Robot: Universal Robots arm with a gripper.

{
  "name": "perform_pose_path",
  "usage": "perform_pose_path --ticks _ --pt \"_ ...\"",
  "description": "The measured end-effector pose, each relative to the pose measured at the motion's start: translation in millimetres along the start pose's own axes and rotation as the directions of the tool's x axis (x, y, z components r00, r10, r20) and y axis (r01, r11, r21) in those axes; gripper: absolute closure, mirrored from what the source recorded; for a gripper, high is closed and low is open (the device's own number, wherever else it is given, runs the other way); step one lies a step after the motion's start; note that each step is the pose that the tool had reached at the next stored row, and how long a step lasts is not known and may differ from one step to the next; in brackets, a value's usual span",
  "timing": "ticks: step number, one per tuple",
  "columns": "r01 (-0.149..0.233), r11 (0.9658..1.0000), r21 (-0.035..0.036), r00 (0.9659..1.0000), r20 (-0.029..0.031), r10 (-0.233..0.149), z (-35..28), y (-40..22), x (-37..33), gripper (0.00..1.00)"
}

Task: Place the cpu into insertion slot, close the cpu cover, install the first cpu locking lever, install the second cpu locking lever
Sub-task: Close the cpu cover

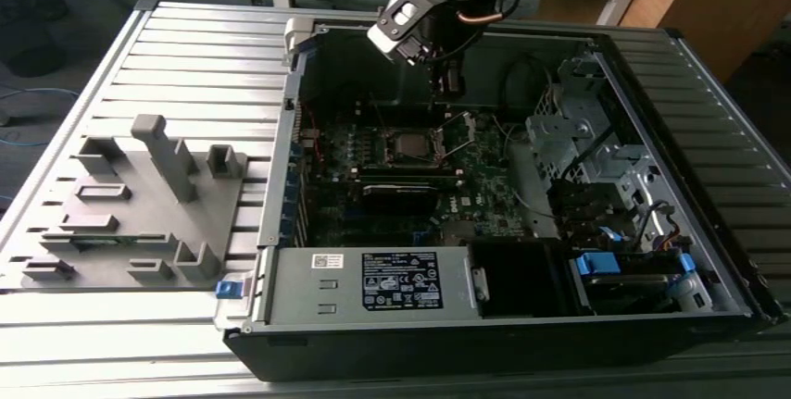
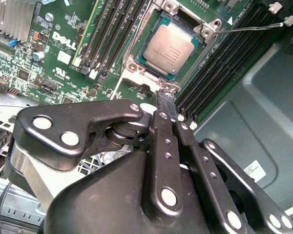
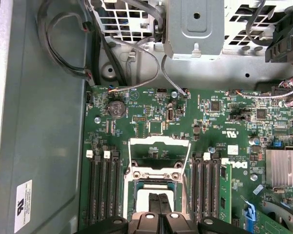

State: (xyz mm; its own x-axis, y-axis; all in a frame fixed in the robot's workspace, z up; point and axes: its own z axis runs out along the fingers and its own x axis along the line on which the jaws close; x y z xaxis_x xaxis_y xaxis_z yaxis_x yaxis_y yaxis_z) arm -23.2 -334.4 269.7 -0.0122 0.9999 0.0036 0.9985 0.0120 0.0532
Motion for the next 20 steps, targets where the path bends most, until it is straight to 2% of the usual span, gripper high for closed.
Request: perform_pose_path --ticks 20 --pt "0.0 1.0 0.0 1.0 0.0 0.0 0.2 3.2 0.0 0.9"
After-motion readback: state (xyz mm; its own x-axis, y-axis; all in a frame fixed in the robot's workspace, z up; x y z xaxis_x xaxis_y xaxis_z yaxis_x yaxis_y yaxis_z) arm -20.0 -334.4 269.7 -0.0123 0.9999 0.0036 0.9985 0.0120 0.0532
